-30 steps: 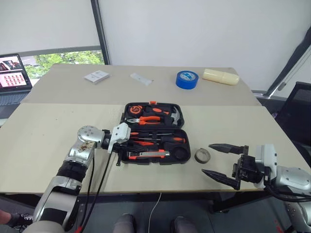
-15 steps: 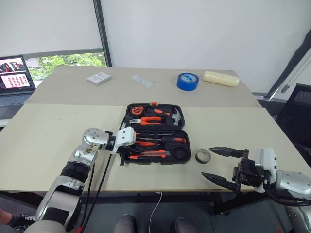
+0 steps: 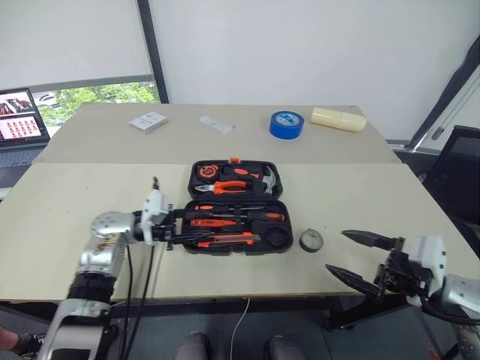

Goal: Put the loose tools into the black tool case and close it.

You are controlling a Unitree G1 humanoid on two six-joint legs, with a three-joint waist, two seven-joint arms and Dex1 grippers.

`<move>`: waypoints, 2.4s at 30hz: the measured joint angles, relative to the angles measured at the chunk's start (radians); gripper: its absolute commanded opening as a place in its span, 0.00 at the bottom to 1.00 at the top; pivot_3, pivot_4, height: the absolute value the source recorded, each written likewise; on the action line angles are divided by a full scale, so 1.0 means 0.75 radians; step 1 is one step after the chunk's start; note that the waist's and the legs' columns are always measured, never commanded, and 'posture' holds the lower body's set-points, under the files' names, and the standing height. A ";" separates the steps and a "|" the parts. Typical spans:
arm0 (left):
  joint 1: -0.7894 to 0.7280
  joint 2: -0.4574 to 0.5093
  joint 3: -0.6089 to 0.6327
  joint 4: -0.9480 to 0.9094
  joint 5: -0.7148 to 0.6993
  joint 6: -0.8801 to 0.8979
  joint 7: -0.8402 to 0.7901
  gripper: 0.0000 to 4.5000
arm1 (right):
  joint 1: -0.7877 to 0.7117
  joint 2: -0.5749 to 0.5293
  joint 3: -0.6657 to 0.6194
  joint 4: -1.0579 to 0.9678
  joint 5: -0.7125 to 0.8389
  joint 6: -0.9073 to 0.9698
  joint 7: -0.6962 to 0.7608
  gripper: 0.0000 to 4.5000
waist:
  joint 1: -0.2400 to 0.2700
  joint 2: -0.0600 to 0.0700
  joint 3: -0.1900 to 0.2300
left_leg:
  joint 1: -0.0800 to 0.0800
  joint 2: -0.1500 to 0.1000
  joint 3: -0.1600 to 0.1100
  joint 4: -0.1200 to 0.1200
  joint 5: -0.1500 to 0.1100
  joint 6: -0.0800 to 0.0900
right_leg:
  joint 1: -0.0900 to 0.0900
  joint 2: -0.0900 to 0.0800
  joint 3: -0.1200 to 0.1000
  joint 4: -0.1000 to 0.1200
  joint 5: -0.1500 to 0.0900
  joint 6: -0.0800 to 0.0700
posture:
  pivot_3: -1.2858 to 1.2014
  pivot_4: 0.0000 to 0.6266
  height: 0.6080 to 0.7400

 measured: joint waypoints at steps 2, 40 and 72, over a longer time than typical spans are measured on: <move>0.129 0.052 0.029 -0.012 -0.002 -0.006 -0.012 0.99 | 0.072 0.040 -0.028 0.108 -0.065 -0.092 -0.009 1.00 | -0.001 0.000 0.000 | 0.000 0.000 0.001 -0.002 0.000 0.000 | -0.002 -0.001 0.000 0.000 -0.004 -0.006 | 0.52 0.24 1.00; 0.380 0.077 0.059 -0.487 -0.145 0.157 0.109 1.00 | -0.838 -0.390 0.808 0.173 -0.443 0.662 0.082 0.01 | -0.003 -0.002 0.006 | -0.011 0.000 0.004 -0.004 0.000 0.002 | -0.016 -0.001 0.002 0.000 0.003 -0.008 | 0.52 0.24 1.00; 0.430 0.081 0.127 -0.495 -0.173 0.160 0.225 1.00 | -1.384 -0.144 1.132 0.238 -0.394 1.062 0.183 0.60 | 0.011 -0.004 0.007 | -0.018 0.010 0.003 -0.003 0.000 0.002 | -0.028 0.012 0.003 0.005 0.006 -0.016 | 0.52 0.24 1.00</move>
